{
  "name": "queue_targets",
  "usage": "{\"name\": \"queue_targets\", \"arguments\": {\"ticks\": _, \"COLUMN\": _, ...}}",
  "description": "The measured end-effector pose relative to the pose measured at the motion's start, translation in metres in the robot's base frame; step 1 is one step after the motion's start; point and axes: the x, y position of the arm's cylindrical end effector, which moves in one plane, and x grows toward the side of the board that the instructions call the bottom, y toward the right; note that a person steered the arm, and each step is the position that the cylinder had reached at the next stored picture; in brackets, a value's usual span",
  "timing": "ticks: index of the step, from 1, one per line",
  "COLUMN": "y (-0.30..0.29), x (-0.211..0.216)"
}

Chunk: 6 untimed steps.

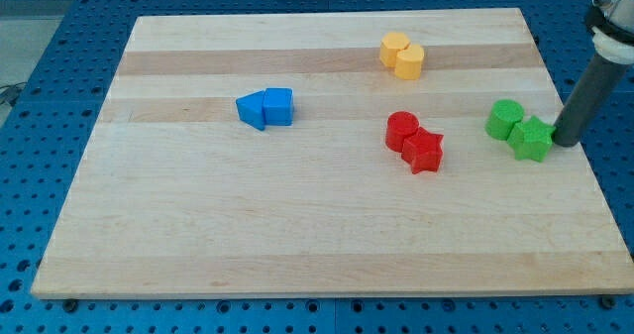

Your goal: Place the green star below to the green circle

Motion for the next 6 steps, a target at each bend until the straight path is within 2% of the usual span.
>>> {"name": "queue_targets", "arguments": {"ticks": 6, "y": -0.045, "x": 0.019}}
